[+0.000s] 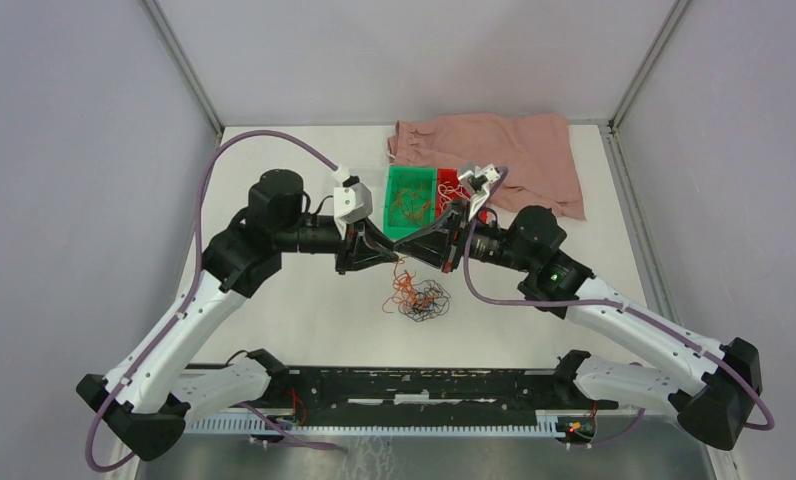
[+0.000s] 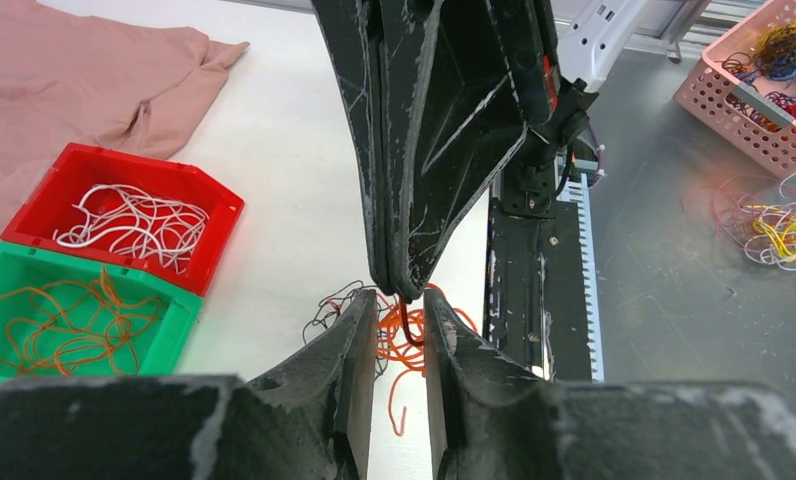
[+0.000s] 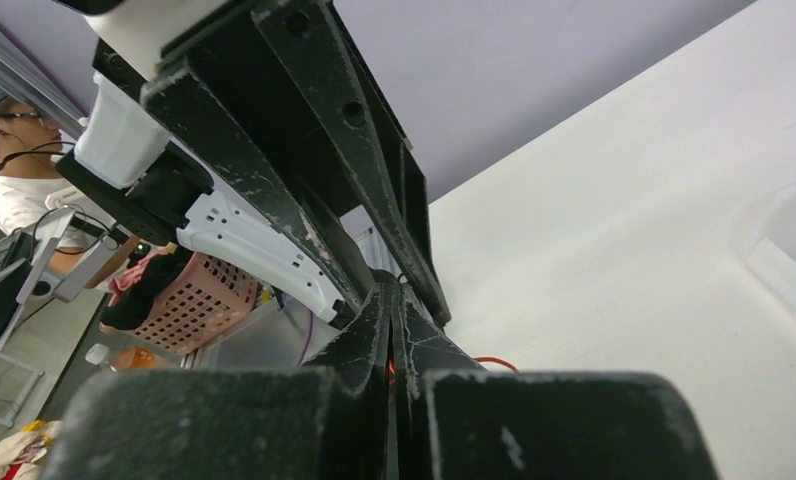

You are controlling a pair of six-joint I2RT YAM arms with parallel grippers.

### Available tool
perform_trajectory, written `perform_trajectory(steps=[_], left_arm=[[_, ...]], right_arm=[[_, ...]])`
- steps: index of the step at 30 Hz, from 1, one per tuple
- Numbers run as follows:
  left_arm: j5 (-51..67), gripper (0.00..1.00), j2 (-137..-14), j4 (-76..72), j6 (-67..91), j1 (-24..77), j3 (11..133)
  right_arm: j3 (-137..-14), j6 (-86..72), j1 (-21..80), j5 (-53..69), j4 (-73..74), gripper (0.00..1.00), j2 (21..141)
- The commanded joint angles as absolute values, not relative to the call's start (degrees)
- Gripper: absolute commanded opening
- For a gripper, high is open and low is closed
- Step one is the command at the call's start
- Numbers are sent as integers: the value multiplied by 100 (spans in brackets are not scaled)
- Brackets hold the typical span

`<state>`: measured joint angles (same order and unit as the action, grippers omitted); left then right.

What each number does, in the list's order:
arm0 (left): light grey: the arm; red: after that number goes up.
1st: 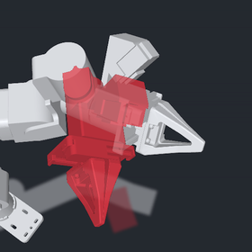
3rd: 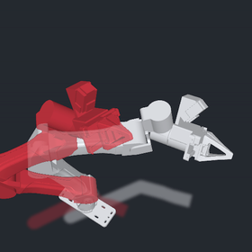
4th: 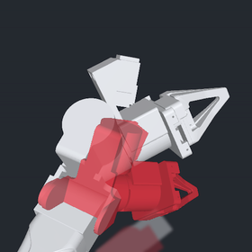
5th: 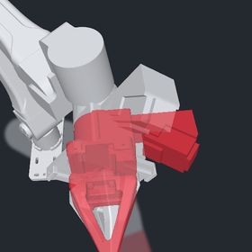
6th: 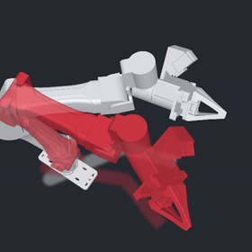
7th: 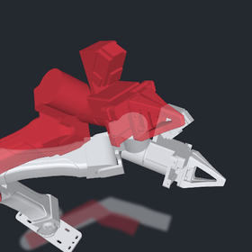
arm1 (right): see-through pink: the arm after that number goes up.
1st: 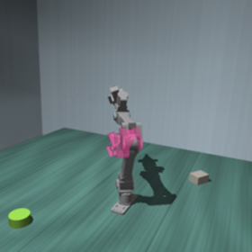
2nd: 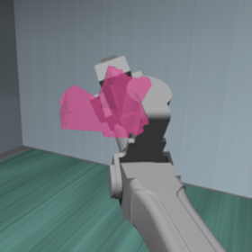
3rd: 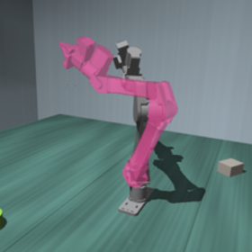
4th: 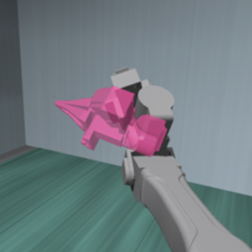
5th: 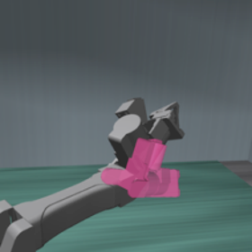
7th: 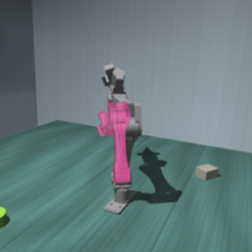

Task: Untangle the cables
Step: Untie the cable.

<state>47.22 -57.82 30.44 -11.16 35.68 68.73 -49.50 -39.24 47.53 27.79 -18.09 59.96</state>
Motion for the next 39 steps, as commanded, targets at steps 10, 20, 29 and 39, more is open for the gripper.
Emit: perform_trajectory(steps=[10,20,29,39], left_arm=[[4599,29,-5834,2549,-747,3534,7030],[4232,3,-5653,3196,-1574,3481,7139],[3481,3,-5536,3185,-2755,3485,7298],[3687,3,-5598,3481,-2958,3482,7536]], right_arm=[[-4869,-4231,4867,2718,-2699,1,6003],[-4830,-4375,4868,2698,-2697,2,5864],[-4804,-4832,4869,3382,-3022,33,6022],[-4994,-3278,4865,2003,-1634,49,5800]])
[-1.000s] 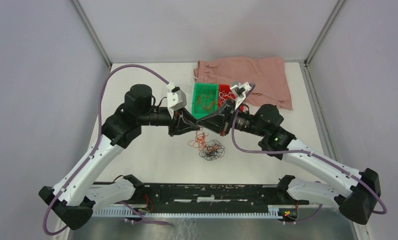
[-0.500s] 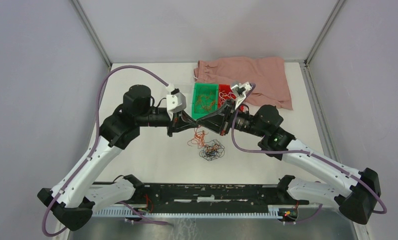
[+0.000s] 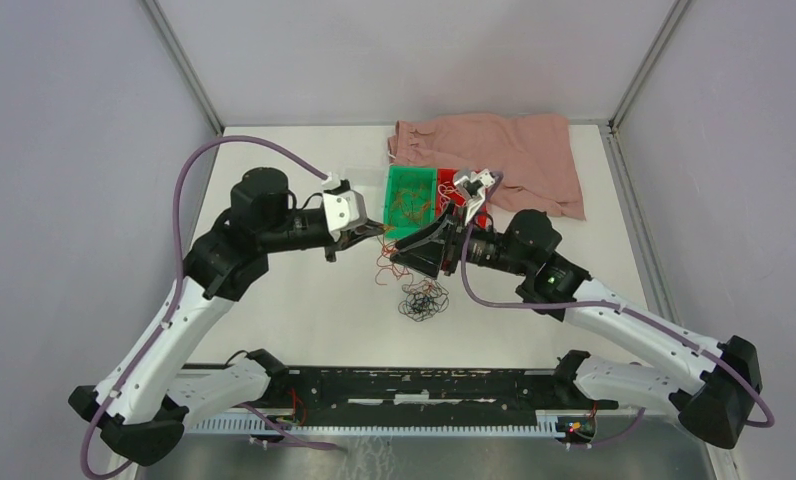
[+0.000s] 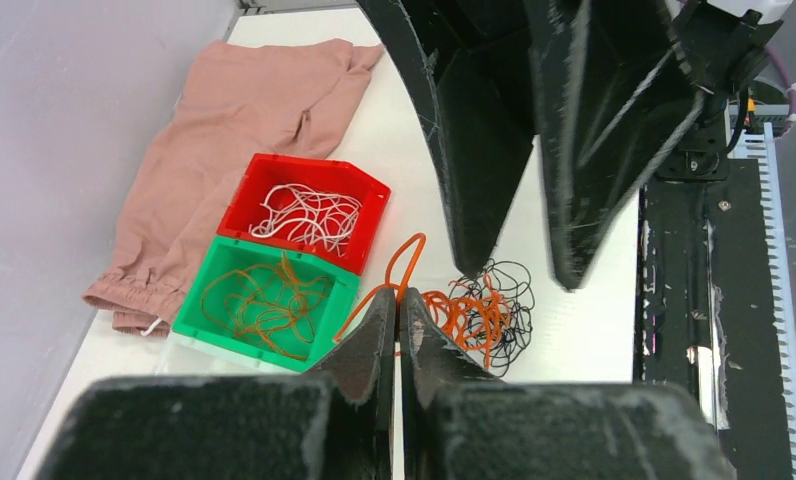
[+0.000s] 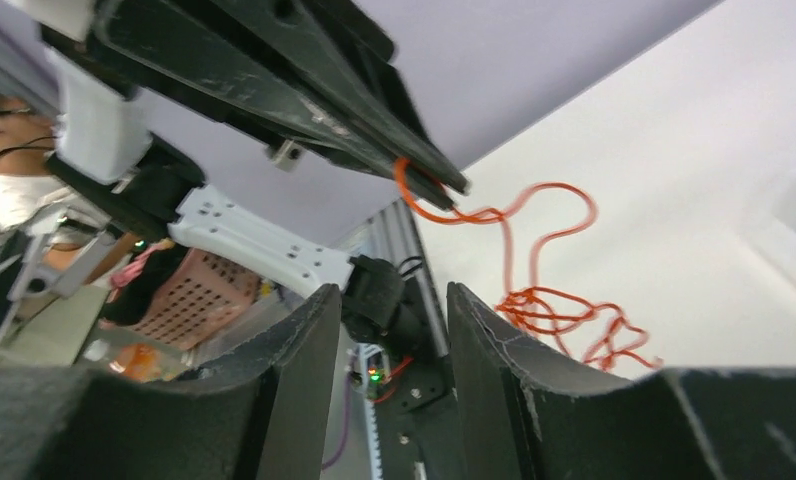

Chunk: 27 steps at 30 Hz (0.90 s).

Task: Untangle the cables
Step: Untie the cable.

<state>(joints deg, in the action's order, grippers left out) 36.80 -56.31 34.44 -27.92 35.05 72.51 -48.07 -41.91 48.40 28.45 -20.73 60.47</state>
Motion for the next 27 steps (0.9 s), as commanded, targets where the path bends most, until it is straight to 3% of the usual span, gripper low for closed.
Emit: perform_trajectory(steps=[1,16,27], left_arm=[[3718,3,-5605,3500,-2844,3484,7552],[3887,3,-5759,3726,-2305,3486,7732],[4129,3,-5916,3821,-2118,3483,7837]], right_arm=[[-4974,-3159,4868,1846,-1643,49,5793],[-4623,-3453,4878,1753,-3081,52,6191],[-4319,-4089,4986,897,-4327,49,6661]])
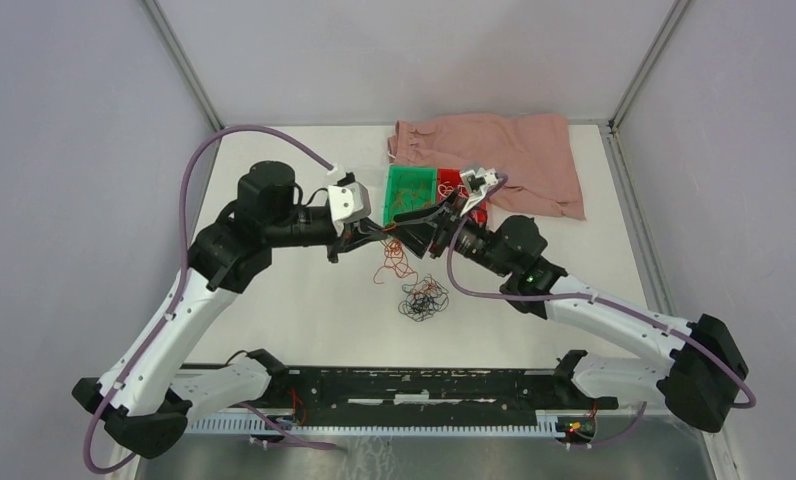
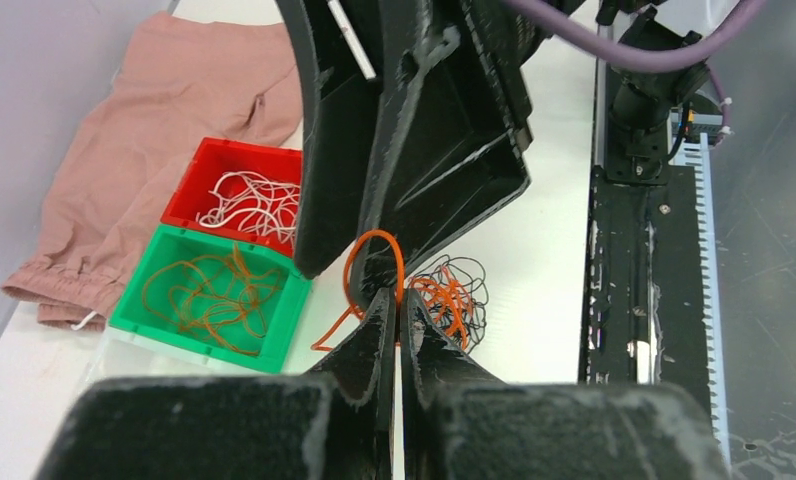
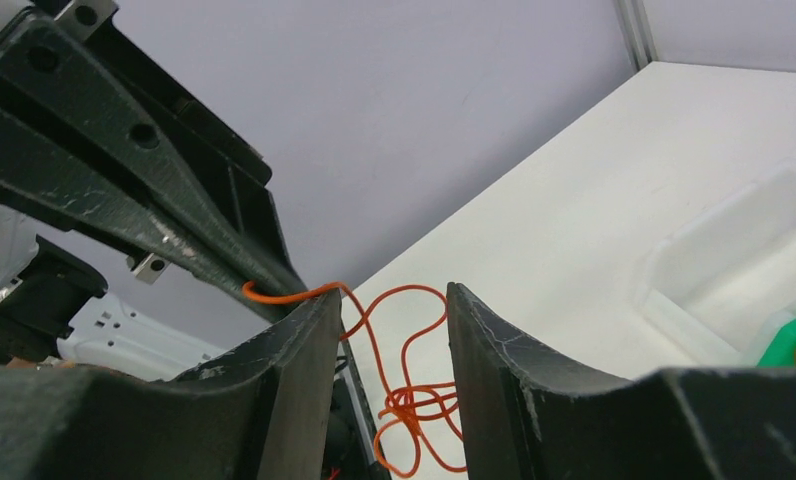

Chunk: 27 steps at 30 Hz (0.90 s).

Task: Untangle the cables
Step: Untie the cable.

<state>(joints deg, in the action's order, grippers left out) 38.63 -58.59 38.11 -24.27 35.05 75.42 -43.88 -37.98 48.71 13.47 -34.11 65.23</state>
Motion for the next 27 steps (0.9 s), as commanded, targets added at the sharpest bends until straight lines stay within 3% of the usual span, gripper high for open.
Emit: perform_trajectory(steps=[1,7,12,27], left_arm=[[4154,3,-5935,3839,-2102,3489,7847],[4369,3,-6023,3876,-2006,3485,7911],[4623,3,-6149,3978,-1892,3488,8169],[5072,3,-6580,4116,-1652,3482,9468]], right_arm=[[-4308,-4087,5020,757,-4371,49,6676],[-4443,-3743,5385,68,-4415,50,6876],[-4651,-3671,5656,175,-4615,52,7479],[-4061,-3164,5863,-721,-4694,52,8070]])
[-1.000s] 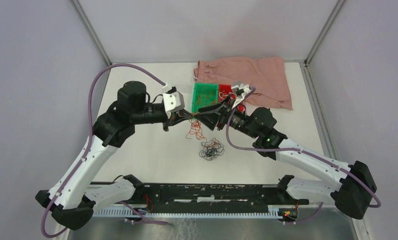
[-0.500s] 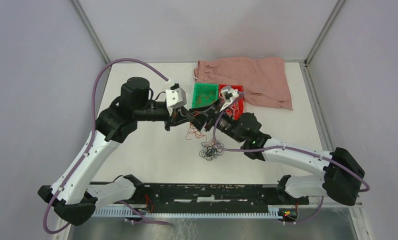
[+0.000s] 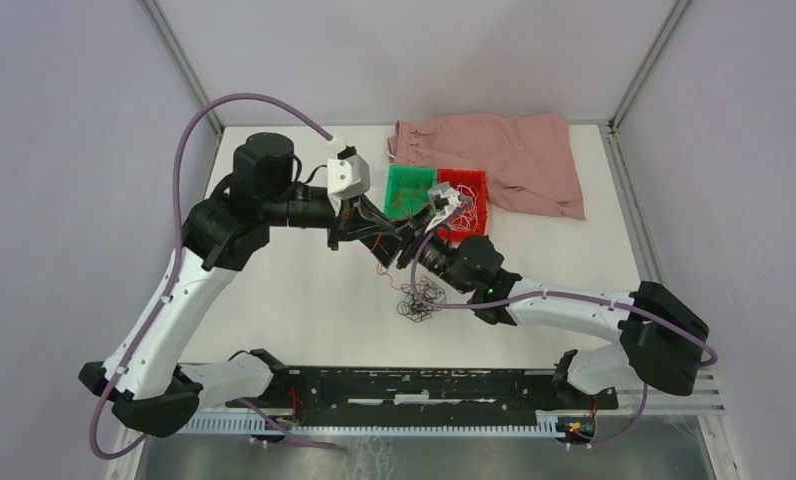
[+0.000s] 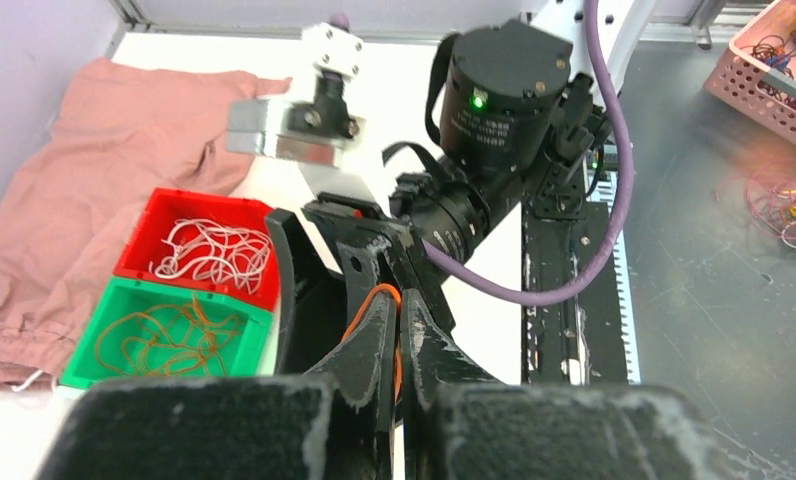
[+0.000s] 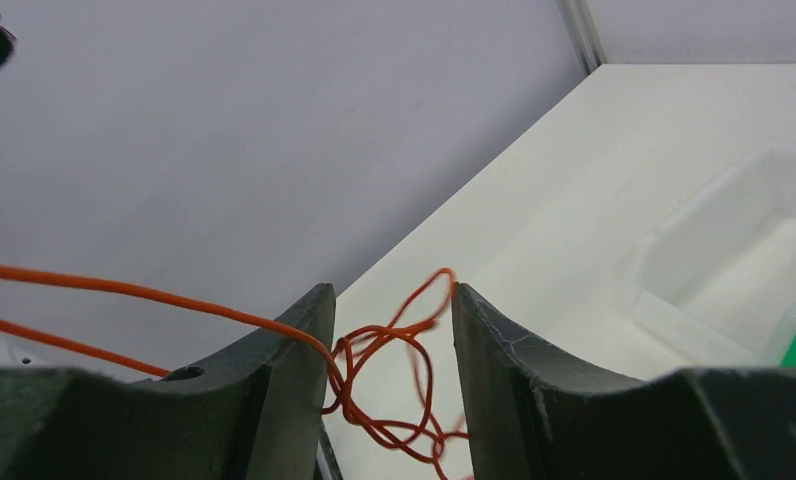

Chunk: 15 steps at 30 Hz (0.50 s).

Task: Untangle the cables
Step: Untie the cable.

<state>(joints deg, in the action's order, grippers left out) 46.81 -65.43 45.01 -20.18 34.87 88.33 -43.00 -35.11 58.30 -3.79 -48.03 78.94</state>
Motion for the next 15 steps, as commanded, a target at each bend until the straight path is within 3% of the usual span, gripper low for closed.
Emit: perform_trajectory(steps=[1,15], left_arm=[[5071,3,-6617,4075,-1614,3487,9575],[5148,3,-7051,3764,-1104,3484,11095]], right_arm=[[-4007,-3138,5865,-792,-4706,53,8105],[-3703,-3038,5876,-1217,-4642,50,8482]])
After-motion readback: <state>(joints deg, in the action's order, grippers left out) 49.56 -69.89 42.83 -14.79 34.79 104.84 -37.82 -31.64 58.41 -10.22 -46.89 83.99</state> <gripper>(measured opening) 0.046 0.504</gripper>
